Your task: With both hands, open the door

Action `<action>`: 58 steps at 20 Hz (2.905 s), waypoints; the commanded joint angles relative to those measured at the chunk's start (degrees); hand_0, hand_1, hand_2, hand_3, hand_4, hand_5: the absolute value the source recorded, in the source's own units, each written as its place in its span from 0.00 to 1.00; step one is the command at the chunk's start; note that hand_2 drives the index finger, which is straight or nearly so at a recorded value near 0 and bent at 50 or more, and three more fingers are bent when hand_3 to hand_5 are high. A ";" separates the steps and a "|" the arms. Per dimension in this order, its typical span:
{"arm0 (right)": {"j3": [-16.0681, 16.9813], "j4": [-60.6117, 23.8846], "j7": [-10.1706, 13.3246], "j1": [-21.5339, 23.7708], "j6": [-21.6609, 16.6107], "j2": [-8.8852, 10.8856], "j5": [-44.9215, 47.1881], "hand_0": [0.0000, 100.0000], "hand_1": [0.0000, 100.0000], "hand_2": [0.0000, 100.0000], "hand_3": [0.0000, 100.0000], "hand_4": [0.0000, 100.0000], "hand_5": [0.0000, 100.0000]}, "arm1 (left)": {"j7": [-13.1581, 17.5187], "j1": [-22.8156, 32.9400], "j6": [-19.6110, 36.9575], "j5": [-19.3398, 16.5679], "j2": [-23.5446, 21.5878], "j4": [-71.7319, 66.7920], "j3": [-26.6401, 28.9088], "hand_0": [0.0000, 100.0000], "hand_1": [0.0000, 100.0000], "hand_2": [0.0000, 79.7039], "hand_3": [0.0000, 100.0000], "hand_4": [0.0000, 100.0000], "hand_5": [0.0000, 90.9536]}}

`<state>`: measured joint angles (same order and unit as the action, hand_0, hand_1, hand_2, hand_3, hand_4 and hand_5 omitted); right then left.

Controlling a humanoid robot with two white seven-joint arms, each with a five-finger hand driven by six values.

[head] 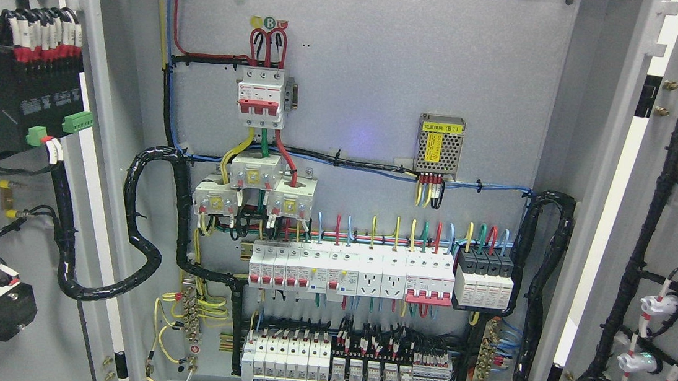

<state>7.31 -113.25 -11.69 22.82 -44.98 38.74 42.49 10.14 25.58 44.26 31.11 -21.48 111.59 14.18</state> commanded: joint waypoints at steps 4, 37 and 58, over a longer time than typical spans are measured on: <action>1.48 0.13 -0.09 1.52 -4.24 1.69 0.84 0.11 0.00 0.00 0.00 0.00 0.00 | -0.04 -0.53 15.94 3.17 -2.86 -6.91 5.69 0.00 0.00 0.00 0.00 0.03 0.00; 6.31 0.22 0.00 5.65 -4.51 1.16 3.92 0.11 0.00 0.00 0.00 0.00 0.00 | -0.21 -12.66 -10.33 5.98 -6.11 -19.83 9.56 0.00 0.00 0.00 0.00 0.03 0.00; 8.16 0.31 0.09 8.99 -4.42 0.81 6.82 0.11 0.00 0.00 0.00 0.00 0.00 | -0.21 -20.83 -18.42 5.98 -9.10 -27.39 12.10 0.00 0.00 0.00 0.00 0.03 0.00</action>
<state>14.43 -113.00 -11.69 31.22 -44.96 39.71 47.94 9.85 7.36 27.38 37.10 -29.11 89.06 25.03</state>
